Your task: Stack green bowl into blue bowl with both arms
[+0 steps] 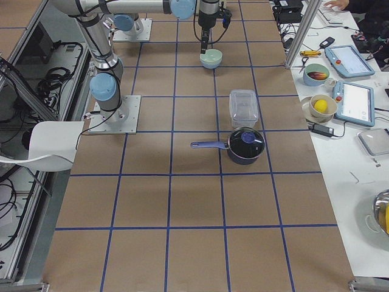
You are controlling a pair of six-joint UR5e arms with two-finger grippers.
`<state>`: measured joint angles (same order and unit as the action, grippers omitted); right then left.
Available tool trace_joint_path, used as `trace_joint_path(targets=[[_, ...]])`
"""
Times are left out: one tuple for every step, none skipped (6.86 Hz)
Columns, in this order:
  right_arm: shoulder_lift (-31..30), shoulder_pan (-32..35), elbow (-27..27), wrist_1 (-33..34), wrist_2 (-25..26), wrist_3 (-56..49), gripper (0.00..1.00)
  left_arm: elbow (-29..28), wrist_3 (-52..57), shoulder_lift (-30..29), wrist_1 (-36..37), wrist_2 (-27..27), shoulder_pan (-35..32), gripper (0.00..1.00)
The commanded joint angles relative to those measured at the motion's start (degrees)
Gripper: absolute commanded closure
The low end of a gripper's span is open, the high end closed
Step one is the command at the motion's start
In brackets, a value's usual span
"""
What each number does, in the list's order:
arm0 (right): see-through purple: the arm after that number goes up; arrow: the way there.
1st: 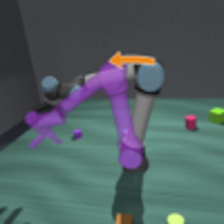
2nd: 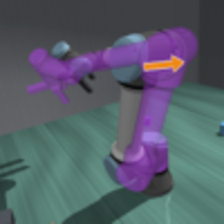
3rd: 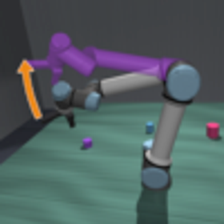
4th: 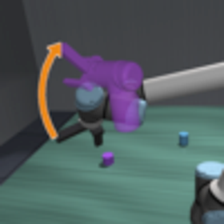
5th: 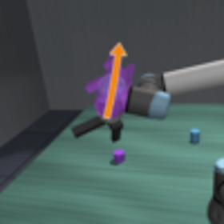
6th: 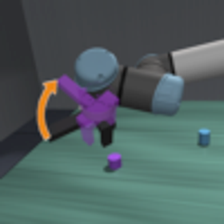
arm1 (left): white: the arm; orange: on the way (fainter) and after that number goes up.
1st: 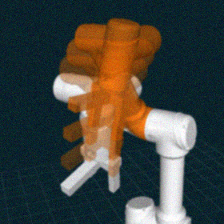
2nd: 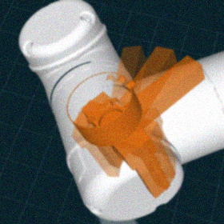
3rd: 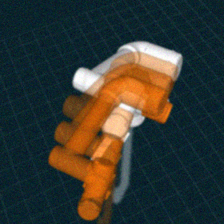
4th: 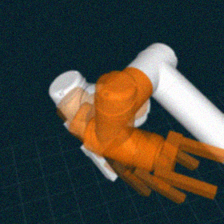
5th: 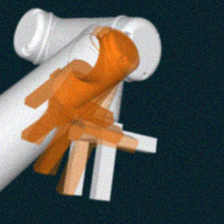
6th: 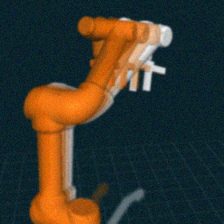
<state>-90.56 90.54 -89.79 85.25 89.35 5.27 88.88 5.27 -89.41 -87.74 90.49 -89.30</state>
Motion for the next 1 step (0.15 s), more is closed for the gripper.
trace_joint_path(targets=[[0.03, 0.08, 0.67, -0.78, -0.05, 0.0, 0.0, 0.33, 0.09, 0.37, -0.06, 0.3, 0.0, 0.0]])
